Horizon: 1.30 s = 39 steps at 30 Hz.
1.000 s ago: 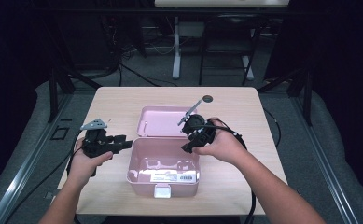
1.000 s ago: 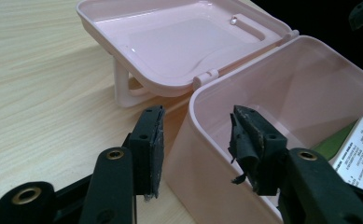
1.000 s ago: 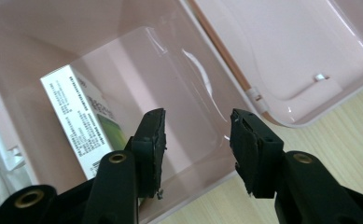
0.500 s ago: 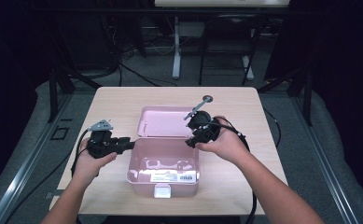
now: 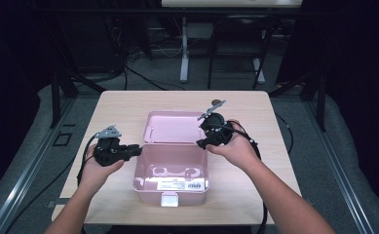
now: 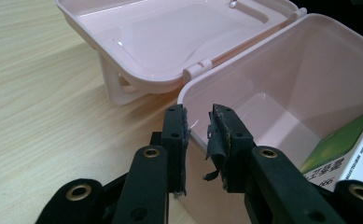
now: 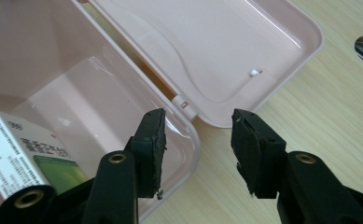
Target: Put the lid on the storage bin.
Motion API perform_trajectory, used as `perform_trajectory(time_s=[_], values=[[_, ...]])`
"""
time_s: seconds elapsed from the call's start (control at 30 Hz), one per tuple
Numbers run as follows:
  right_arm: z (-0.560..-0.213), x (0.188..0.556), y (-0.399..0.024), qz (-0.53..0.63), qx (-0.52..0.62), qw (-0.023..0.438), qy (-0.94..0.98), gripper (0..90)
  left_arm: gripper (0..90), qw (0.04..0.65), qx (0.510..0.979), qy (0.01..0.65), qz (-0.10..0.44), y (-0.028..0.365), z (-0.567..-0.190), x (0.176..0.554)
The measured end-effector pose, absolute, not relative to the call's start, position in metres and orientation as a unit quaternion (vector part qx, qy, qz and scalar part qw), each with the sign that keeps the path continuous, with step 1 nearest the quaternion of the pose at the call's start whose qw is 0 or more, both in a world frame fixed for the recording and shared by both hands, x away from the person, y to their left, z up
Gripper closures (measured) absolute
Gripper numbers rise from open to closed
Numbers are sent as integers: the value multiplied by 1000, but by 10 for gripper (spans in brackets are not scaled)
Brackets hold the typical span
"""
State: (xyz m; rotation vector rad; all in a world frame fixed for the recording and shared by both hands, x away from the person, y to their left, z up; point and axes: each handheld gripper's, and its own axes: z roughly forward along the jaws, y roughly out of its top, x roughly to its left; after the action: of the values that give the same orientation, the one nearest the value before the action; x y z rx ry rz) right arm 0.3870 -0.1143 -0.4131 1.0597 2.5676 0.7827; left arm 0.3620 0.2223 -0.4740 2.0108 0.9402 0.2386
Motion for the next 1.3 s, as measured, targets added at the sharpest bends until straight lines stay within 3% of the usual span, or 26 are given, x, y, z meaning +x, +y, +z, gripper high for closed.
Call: perform_trajectory(time_s=[1.3], values=[[-444,447,-127,286,473,155,819,563,745,445,804,383,97,222,-477,362]])
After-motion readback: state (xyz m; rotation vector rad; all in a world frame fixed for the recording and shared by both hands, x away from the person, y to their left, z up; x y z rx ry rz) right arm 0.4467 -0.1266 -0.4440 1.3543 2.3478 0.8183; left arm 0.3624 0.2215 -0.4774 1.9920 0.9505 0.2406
